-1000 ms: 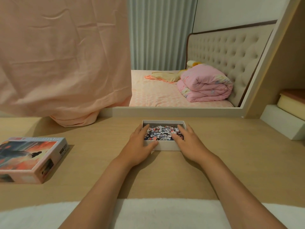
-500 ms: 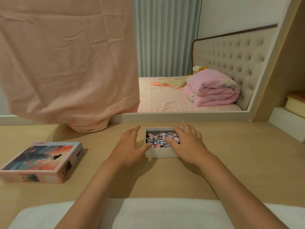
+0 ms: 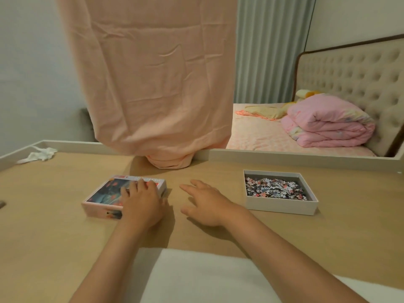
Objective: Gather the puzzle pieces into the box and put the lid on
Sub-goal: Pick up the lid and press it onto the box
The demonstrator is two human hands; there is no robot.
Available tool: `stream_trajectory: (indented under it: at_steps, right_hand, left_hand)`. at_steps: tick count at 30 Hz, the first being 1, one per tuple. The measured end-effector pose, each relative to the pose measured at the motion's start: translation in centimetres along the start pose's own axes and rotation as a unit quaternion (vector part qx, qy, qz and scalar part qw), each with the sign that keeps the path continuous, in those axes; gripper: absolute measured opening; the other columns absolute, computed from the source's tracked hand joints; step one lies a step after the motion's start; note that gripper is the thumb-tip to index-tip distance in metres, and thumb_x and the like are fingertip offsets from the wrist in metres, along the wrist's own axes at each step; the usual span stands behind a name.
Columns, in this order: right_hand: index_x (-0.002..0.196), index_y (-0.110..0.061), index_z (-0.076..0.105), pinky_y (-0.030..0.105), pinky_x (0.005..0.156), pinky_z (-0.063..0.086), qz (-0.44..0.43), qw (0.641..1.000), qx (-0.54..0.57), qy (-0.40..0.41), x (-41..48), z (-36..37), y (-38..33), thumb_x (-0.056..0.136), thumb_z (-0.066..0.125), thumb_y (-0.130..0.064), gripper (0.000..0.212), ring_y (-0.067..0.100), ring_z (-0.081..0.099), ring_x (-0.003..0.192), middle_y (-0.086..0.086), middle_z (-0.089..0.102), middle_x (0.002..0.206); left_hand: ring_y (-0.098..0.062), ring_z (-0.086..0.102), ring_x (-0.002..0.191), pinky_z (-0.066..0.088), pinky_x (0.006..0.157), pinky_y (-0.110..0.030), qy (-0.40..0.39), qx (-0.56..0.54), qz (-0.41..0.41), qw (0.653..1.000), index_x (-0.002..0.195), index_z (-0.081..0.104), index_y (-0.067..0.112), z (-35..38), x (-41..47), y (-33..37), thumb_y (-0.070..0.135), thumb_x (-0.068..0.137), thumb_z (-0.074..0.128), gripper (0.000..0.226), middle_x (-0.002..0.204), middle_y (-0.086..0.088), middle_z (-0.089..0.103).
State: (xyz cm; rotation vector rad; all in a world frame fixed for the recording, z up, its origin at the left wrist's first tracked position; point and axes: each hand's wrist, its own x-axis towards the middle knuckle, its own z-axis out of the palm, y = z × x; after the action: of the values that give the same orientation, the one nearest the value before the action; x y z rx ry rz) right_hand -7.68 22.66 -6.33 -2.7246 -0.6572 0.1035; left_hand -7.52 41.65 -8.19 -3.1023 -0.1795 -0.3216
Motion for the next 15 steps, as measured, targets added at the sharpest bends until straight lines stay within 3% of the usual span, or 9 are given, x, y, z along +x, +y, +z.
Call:
stream_trajectory:
  at_steps: [4,7,11,13,15]
  right_hand:
    - [0.158,-0.028,0.014,0.043,0.122,0.018,0.003,1.0,-0.002,-0.02,0.6,0.7,-0.6,0.094,0.054,-0.05,0.078,0.027,0.013,0.152,0.011,0.012,0.166]
    - [0.159,-0.027,0.009,0.047,0.119,0.022,0.013,1.0,0.0,-0.013,0.7,0.8,0.0,0.091,0.049,-0.06,0.085,0.026,0.02,0.15,0.007,0.018,0.165]
    - [0.159,-0.03,0.006,0.052,0.113,0.023,0.045,0.997,-0.057,0.006,-0.4,-0.2,1.5,0.086,0.041,-0.074,0.092,0.027,0.029,0.145,0.006,0.024,0.162]
    - [0.158,-0.033,0.002,0.052,0.113,0.023,0.061,0.996,-0.068,-0.014,-1.1,-0.7,2.2,0.079,0.04,-0.086,0.103,0.026,0.03,0.145,0.004,0.021,0.163]
    - [0.158,-0.034,0.0,0.052,0.113,0.025,0.074,0.994,-0.075,-0.021,-1.5,-0.9,2.6,0.067,0.04,-0.095,0.117,0.026,0.032,0.144,0.002,0.021,0.163]
  left_hand:
    - [-0.031,0.045,0.124,0.039,0.099,-0.046,-0.003,-0.043,0.035,0.998,0.129,0.048,0.017,-1.0,0.0,0.3,0.048,0.098,0.032,0.046,0.135,-0.01,0.05]
    - [-0.031,0.046,0.126,0.04,0.102,-0.043,-0.025,-0.052,0.113,0.992,0.142,0.039,0.019,-1.8,0.5,1.7,0.041,0.094,0.046,0.053,0.141,-0.008,0.05]
    - [-0.022,0.05,0.128,0.04,0.102,-0.033,-0.07,-0.299,0.153,0.939,0.149,0.036,0.026,-2.3,1.1,3.6,0.027,0.101,0.043,0.048,0.141,-0.005,0.054]
    - [-0.017,0.049,0.13,0.038,0.104,-0.028,-0.055,-0.371,0.147,0.915,0.146,0.042,0.026,-2.0,1.1,3.7,0.024,0.101,0.045,0.045,0.143,0.002,0.053]
    - [-0.019,0.042,0.135,0.033,0.11,-0.034,0.031,-0.309,0.138,0.94,0.142,0.047,0.026,-1.3,1.5,3.2,0.029,0.098,0.051,0.045,0.145,0.001,0.05]
